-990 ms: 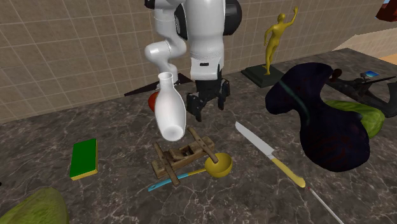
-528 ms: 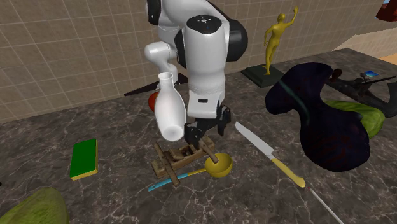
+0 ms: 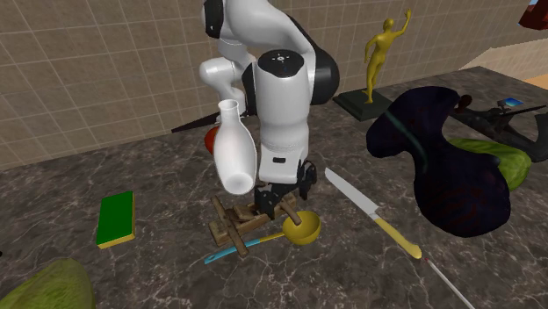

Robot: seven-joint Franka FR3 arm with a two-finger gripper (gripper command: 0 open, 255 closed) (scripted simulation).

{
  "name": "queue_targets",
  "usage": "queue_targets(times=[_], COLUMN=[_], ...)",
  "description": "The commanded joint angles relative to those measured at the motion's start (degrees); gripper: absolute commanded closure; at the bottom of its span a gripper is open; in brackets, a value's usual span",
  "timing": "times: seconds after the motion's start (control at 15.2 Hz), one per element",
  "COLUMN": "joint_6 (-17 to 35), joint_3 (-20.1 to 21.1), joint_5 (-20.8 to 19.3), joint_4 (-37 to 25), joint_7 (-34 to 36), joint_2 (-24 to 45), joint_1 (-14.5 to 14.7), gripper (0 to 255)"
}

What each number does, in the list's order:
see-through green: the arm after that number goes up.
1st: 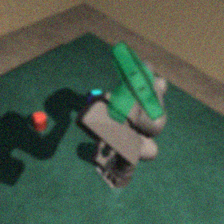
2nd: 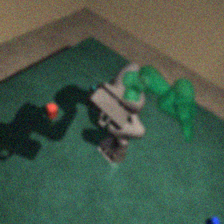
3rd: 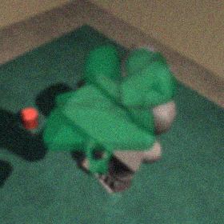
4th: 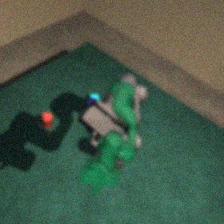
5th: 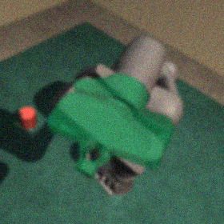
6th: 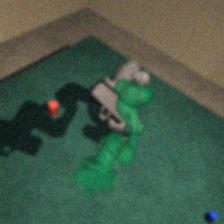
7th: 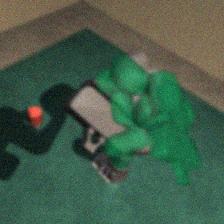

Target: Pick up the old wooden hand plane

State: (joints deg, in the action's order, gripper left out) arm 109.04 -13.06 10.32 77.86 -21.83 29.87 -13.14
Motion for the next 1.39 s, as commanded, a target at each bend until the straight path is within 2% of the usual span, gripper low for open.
queue_targets(times=[0.0, 0.59, 1.32], joint_6=[0.3, 0.3, -7.9], joint_3=[0.0, 0.0, -0.2], joint_5=[0.0, 0.0, -0.3], joint_4=[0.2, 0.3, -7.6], joint_7=[0.0, 0.0, 0.7], joint_2=[0.0, 0.0, -0.4], joint_1=[0.0, 0.0, -0.5], gripper=[255, 255, 255])
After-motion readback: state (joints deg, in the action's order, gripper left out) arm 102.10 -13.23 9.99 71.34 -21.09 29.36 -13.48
